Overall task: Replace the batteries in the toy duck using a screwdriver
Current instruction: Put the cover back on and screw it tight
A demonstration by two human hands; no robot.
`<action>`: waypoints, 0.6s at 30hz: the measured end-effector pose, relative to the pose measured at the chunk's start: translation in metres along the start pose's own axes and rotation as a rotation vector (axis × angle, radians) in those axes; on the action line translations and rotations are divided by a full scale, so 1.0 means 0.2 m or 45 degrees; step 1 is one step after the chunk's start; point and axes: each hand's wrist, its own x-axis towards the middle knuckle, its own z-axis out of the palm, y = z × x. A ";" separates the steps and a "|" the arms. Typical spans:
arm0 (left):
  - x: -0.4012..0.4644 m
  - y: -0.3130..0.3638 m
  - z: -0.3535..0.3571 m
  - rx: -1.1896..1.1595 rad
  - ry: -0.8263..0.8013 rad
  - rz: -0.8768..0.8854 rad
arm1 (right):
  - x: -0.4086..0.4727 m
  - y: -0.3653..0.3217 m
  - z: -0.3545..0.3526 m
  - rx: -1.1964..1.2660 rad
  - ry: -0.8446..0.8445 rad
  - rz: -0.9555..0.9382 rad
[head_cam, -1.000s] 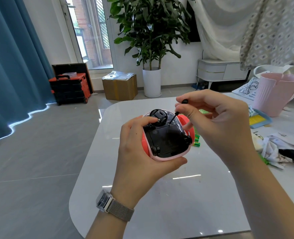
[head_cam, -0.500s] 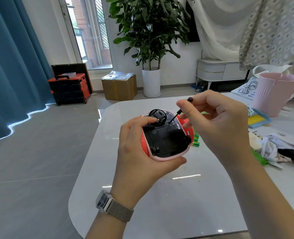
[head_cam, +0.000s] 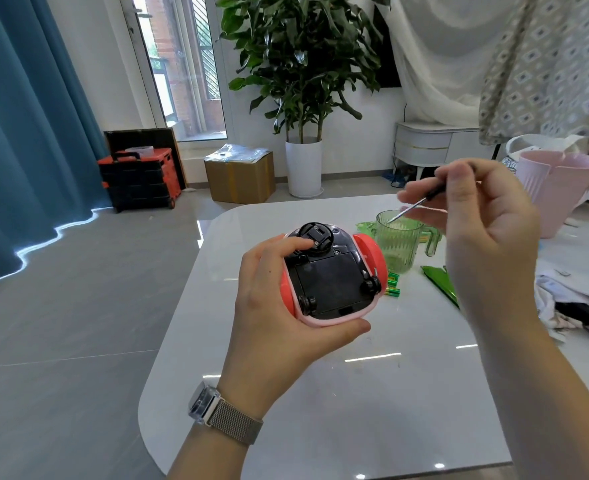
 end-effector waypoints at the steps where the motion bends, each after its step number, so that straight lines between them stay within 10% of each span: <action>1: 0.00 0.00 -0.01 -0.009 -0.001 -0.004 | 0.01 0.02 -0.02 -0.025 -0.012 0.046; 7: -0.01 -0.02 -0.04 -0.041 -0.047 -0.036 | 0.01 0.16 -0.07 -0.226 -0.083 0.747; 18: -0.03 -0.02 -0.06 -0.131 -0.166 -0.057 | -0.14 0.31 -0.05 -0.078 -0.893 1.557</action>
